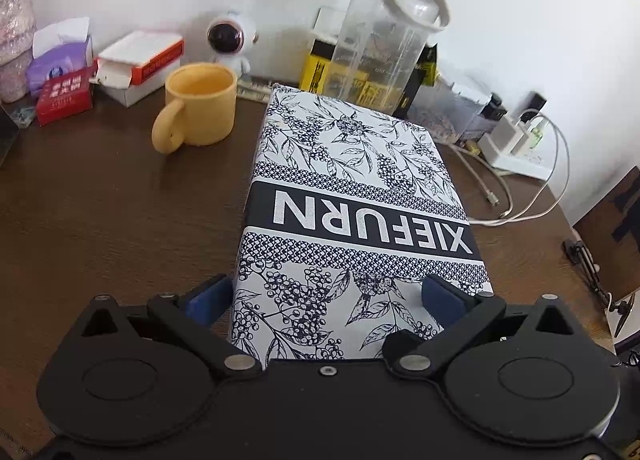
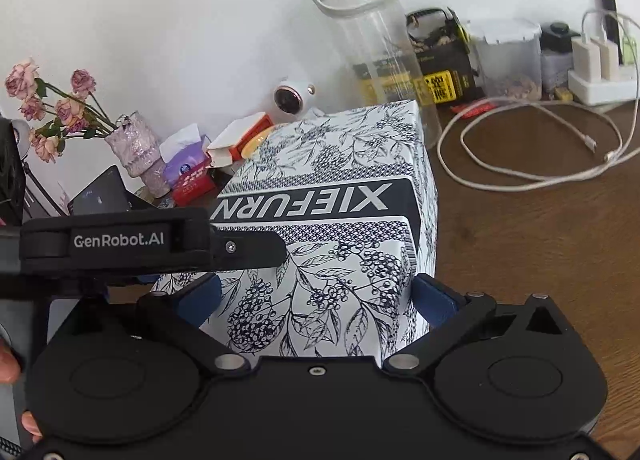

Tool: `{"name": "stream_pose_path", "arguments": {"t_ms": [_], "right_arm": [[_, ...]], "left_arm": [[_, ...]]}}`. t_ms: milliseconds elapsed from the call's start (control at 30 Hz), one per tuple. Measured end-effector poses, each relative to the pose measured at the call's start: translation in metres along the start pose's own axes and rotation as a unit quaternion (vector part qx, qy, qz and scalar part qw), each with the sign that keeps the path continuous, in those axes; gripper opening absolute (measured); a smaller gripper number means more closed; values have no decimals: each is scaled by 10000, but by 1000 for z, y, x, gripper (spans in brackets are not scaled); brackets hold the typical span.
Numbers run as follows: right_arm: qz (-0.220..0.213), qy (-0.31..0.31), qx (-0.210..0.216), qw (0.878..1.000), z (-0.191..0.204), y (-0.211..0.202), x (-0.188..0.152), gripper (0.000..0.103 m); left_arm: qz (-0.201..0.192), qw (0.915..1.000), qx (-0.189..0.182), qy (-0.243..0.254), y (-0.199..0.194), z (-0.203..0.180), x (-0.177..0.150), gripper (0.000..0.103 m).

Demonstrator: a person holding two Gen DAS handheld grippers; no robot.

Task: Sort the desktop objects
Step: 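Carry the lid with both tools over the open floral box, then lower the lid onto the box and open both tools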

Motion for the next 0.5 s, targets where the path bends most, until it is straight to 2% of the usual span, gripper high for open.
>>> {"name": "stream_pose_path", "arguments": {"t_ms": [200, 300, 500], "right_arm": [[169, 156, 27, 9997, -9, 10, -1, 94], [390, 284, -13, 9988, -12, 19, -5, 92], [468, 528, 20, 9975, -15, 27, -10, 92]], "left_arm": [[223, 9996, -92, -174, 10, 9, 0, 102], [468, 9988, -27, -114, 19, 9, 1, 103], [820, 9964, -62, -203, 30, 15, 4, 103]]}}
Point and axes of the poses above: each gripper's, at about its wrist camera, not at the fingertips, and y roughly the way its jaws point, z to its left, x to its top, the point moved 4 cm from there along y, roughly the way its jaws point, and after that the axes turned 6 degrees about -y, right-handed, at the moved point
